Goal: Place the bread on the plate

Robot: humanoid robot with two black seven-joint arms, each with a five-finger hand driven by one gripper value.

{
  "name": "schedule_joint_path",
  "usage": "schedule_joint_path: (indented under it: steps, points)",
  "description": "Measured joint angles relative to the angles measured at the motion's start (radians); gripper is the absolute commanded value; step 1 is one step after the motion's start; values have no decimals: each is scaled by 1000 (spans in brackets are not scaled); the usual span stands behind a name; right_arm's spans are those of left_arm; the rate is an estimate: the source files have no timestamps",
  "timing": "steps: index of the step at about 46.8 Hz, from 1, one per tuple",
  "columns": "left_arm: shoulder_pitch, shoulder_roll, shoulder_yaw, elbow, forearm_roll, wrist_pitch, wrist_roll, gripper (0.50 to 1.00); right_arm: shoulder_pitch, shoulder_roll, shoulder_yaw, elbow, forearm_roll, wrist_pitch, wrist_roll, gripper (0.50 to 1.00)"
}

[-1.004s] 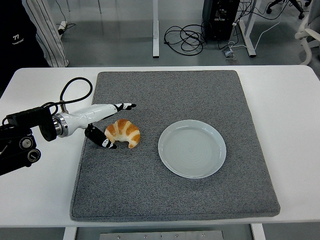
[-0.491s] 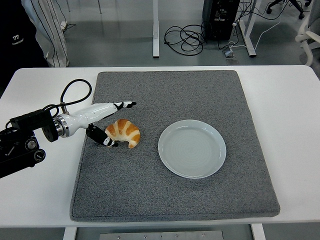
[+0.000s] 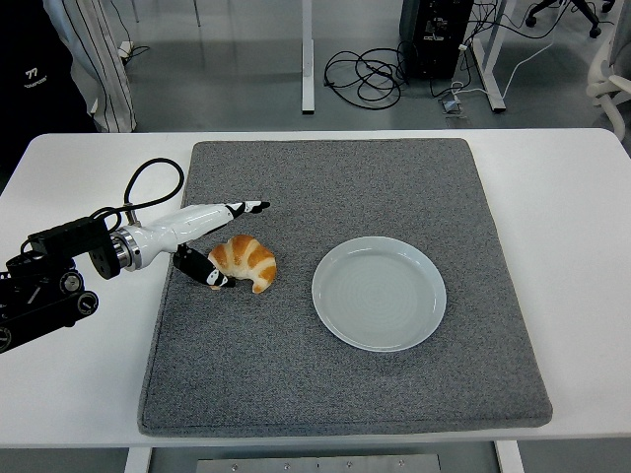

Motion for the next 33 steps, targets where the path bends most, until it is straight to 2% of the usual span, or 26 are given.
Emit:
schedule_joint_path:
  steps: [9, 13, 17, 21, 24, 33]
  points:
    - [7, -22, 1, 21, 0, -2, -22, 833, 0, 0, 0, 0, 0, 0, 0, 1000]
    - [9, -28, 3, 27, 1, -2, -25, 754, 0, 0, 0, 0, 0, 0, 0, 1000]
    - [0, -28, 38, 27, 1, -2, -39, 616, -1, 0, 0, 0, 0, 0, 0, 1000]
    - [-20, -27, 81, 27, 5, 0, -58, 525, 0, 0, 0, 0, 0, 0, 0, 1000]
    - [-29, -27, 95, 27, 18, 1, -64, 501, 0, 0, 0, 0, 0, 0, 0, 1000]
    - [-35, -21, 98, 25, 31, 0, -65, 500, 0, 0, 0, 0, 0, 0, 0, 1000]
